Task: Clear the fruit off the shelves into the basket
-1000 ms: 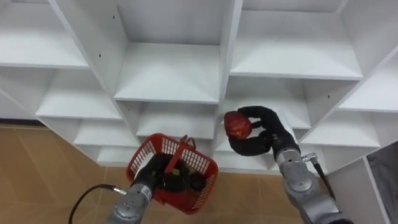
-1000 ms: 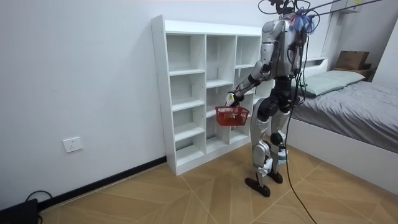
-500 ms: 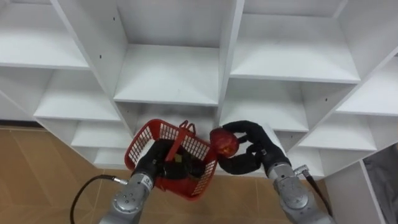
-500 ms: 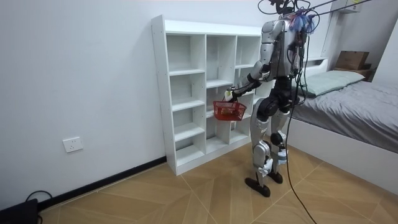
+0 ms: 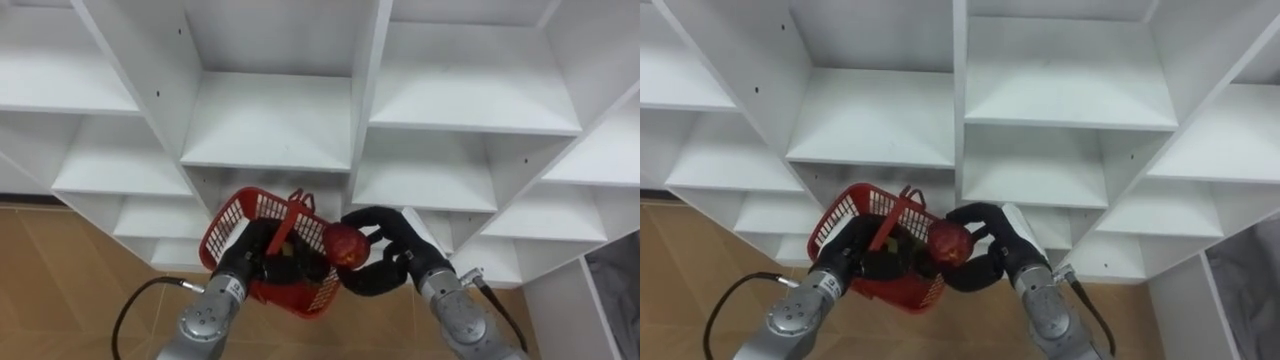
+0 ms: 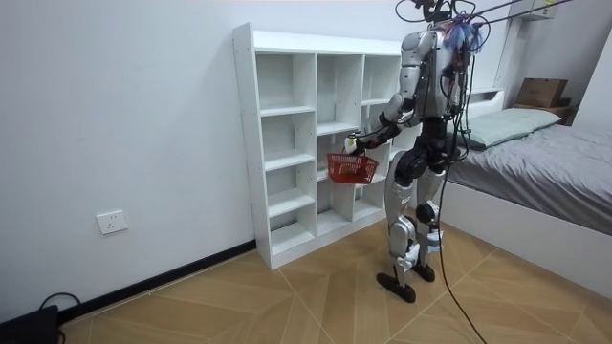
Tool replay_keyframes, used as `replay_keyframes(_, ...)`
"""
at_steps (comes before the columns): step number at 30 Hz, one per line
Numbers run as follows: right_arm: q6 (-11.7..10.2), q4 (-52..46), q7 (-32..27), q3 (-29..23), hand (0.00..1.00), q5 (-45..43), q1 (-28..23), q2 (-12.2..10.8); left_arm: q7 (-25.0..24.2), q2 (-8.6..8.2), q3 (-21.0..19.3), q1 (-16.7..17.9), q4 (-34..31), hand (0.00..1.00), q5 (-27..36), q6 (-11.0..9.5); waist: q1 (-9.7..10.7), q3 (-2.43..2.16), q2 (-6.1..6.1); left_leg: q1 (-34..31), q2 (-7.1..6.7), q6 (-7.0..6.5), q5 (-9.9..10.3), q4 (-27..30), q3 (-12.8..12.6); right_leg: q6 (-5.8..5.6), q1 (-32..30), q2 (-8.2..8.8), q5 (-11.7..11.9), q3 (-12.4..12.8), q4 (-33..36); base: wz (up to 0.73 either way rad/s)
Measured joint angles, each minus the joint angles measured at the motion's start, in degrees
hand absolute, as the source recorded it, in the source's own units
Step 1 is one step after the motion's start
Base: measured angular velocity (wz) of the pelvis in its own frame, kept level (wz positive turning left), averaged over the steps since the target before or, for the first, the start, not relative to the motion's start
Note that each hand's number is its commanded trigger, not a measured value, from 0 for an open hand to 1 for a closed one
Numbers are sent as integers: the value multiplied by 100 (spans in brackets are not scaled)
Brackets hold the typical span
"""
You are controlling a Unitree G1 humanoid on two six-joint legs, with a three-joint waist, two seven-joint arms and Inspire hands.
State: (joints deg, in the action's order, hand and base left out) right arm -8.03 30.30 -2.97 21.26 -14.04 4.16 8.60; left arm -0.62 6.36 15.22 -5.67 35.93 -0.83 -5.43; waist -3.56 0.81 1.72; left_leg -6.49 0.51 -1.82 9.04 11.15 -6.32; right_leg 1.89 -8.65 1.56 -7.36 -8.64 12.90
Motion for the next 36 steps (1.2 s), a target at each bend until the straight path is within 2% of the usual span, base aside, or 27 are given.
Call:
replay_keyframes(7,0,0,145,0,100,-409,-1,-9,-296,-49,-110,0,0,100,0,0,-5,-56,-96,-3,-4,0,-1,2,6,-2,7,-2,3,2,-26,0)
replay_keyframes(24,0,0,390,-4,100,-442,-4,-2,-512,-78,-204,2,-13,100,-10,0,14,-47,-99,-3,-6,0,0,-30,10,-6,1,-1,0,-3,-48,0)
replay_keyframes(30,0,-4,548,9,100,-431,-30,-29,-584,-120,-140,43,-183,100,-6,-12,9,-34,-78,-19,-7,0,-1,-42,7,-8,-10,-1,-1,-2,-87,0)
replay_keyframes(36,9,-3,561,61,100,-427,-88,-15,-619,-73,42,44,-183,100,0,-12,16,-19,-55,-24,-8,-1,-1,-41,5,-8,-27,-2,-1,4,-81,0)
